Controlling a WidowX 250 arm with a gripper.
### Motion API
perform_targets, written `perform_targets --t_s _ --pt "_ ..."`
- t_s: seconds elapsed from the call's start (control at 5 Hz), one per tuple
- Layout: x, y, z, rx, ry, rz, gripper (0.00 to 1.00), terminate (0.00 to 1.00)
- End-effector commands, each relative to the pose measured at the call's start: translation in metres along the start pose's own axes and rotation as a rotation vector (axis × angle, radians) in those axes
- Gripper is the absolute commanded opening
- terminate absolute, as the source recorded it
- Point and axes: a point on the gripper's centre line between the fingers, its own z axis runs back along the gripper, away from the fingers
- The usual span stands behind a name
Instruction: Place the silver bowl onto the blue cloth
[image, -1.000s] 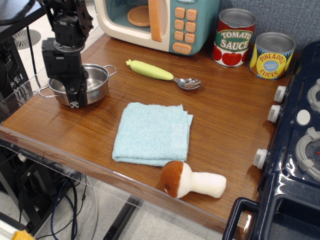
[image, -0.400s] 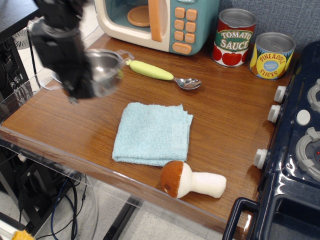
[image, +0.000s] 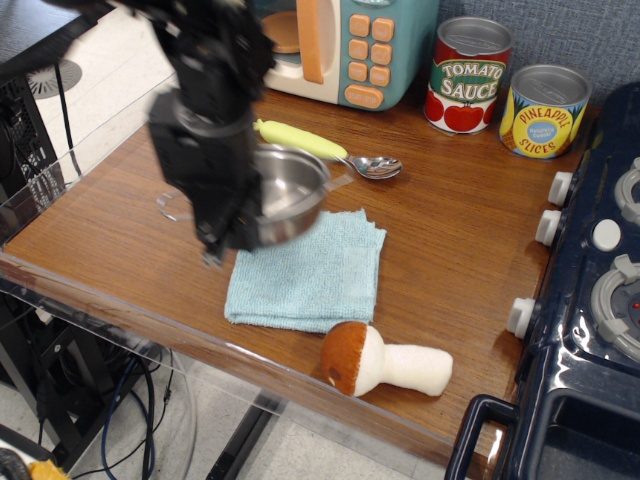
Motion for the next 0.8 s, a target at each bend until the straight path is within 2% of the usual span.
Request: perform_targets --t_s 0.0,0.2,0.4,0.6 --pt "-0.0137 0.0116 -0.0181 0.006 -0.04 -0.104 0.0 0.0" --pt "-0.0157 0.015 -0.0258 0.064 -0.073 -0.116 1.0 0.0" --pt "-0.0119 0.0142 -0.0227 0.046 -0.061 -0.106 1.0 0.0" --pt "-0.0071 0.0127 -0.0201 0.054 -0.043 -0.082 1.0 0.0"
